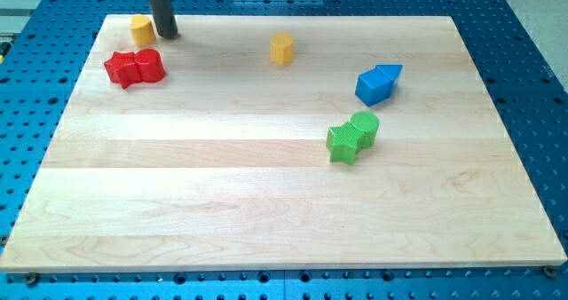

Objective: Place your arm at the bottom of the red circle

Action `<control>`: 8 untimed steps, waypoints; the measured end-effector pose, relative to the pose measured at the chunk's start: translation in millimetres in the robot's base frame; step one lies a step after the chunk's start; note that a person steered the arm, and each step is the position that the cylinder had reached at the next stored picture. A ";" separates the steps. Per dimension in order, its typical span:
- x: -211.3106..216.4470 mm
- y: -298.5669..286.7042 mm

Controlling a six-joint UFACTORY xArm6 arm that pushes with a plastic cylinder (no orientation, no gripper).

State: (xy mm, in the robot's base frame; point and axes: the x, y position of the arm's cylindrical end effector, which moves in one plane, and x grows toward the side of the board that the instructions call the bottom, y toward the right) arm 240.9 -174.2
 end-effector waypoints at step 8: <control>86.6 36.2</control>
State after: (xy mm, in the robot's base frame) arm 327.5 -138.0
